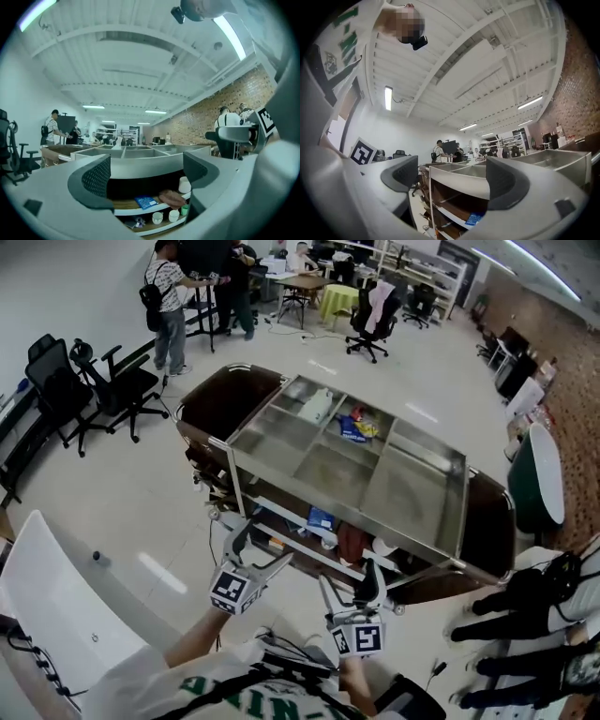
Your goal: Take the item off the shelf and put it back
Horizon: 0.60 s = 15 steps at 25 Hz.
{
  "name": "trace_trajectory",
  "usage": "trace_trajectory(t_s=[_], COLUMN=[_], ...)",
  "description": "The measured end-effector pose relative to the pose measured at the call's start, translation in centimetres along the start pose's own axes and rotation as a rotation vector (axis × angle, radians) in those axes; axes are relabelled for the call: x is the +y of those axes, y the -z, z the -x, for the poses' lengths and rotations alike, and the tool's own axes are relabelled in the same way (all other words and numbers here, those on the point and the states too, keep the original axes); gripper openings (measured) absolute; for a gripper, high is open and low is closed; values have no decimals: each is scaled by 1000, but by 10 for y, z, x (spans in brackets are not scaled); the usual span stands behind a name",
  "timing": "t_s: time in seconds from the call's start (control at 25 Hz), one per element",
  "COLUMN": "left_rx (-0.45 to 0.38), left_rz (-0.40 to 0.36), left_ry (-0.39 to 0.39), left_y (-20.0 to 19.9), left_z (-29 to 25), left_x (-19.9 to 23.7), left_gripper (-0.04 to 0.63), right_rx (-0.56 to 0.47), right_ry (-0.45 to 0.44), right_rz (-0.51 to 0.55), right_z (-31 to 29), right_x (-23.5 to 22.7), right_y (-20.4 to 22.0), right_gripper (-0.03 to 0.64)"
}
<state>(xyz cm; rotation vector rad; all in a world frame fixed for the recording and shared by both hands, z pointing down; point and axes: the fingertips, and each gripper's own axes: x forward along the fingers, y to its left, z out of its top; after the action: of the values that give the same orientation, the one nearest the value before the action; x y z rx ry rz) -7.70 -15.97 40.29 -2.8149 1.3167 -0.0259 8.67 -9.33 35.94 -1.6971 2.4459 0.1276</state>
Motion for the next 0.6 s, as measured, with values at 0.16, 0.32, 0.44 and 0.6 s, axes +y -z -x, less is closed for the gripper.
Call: trace_trajectory(t_s=[0.16,0.32,0.44,0.6], left_rx=[-37,-59,-41,-49], left_rz=[-4,-73,-58,-66], left_ry=[5,8,15,15], left_y=[-29,-35,-37,-53], left_z=[20,26,27,26], left_x=[-30,-73,-102,-120], left_gripper=[463,463,463,463], right_rx=[-32,-19,-15,-37], right_ry=[-22,-74,-36,34], right_rz=[12,47,50,3], right_z=[20,35,54,77], right_x=[2,-3,-19,-46], right_y=[-21,-22,-30,-38], right_gripper=[458,454,454,454])
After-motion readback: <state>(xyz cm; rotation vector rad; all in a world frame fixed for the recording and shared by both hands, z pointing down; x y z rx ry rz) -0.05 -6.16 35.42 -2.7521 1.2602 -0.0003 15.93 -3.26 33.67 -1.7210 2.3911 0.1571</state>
